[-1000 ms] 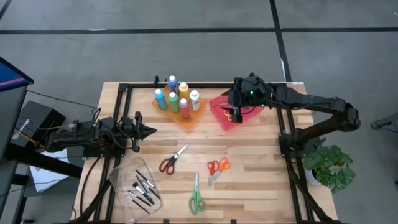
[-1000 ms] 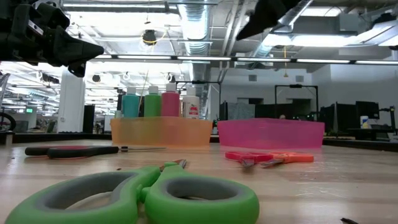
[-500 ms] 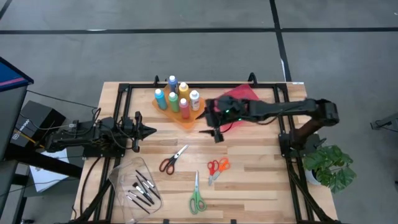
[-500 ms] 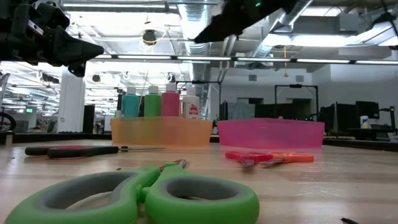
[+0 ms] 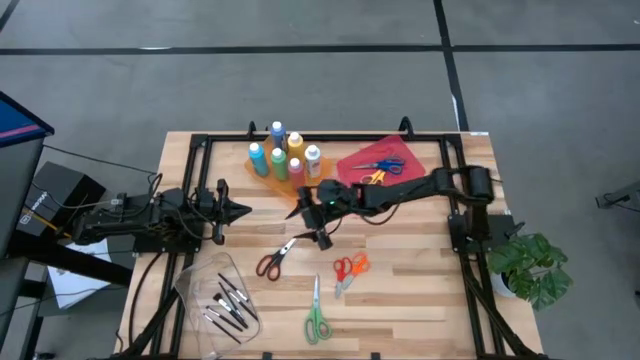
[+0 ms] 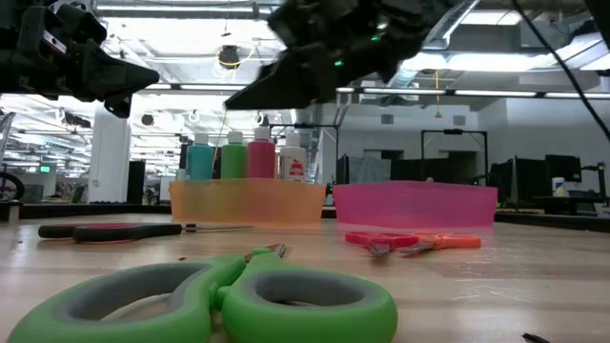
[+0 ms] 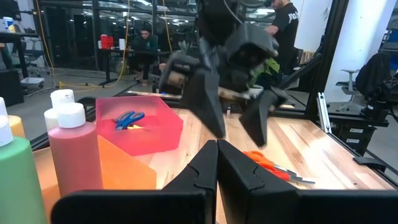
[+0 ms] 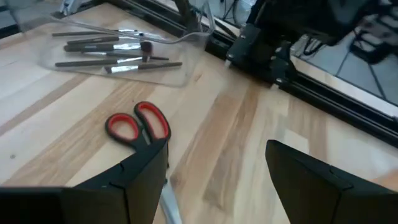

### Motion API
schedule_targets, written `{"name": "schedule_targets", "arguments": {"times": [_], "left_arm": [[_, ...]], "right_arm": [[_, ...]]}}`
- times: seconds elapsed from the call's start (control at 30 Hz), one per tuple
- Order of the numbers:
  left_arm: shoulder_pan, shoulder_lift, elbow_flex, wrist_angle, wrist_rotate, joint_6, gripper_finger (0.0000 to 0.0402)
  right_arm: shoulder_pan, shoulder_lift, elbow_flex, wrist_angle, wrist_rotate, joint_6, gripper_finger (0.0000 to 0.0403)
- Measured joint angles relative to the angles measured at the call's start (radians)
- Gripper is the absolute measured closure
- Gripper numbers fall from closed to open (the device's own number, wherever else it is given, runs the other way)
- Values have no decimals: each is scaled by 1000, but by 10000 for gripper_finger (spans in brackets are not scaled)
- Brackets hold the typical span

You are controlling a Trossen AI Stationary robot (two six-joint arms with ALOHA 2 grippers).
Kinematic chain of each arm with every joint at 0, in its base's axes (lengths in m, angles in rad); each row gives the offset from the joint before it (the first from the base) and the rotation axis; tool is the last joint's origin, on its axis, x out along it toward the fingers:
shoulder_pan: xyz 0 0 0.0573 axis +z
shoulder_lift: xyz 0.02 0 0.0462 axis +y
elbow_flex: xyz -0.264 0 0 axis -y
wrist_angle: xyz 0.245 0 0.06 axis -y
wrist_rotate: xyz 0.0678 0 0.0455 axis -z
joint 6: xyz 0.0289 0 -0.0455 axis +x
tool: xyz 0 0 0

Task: Pick & Place Paint Supplies
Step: Put the black scissors into the pink bin

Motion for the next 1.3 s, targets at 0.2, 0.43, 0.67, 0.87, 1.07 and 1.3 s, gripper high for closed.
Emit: {"name": "schedule_targets", "arguments": {"times": [0.2, 0.43, 0.67, 0.87, 1.07, 1.3], "left_arm": [[0, 0, 0, 0, 0, 0, 401], [0, 0, 0, 0, 0, 0, 401], [0, 0, 0, 1, 0, 0, 401], [0, 0, 0, 2, 0, 0, 401], [0, 0, 0, 2, 0, 0, 401], [0, 0, 0, 2, 0, 0, 401]], "right_arm": [[29, 157, 192, -92, -38, -22, 136], [61, 319, 464, -283, -52, -68, 138], [88, 444, 644, -395, -51, -70, 139], [104, 533, 714, -392, -51, -70, 152], [113, 609, 779, -390, -51, -67, 185], [109, 660, 809, -396, -51, -55, 215]]}}
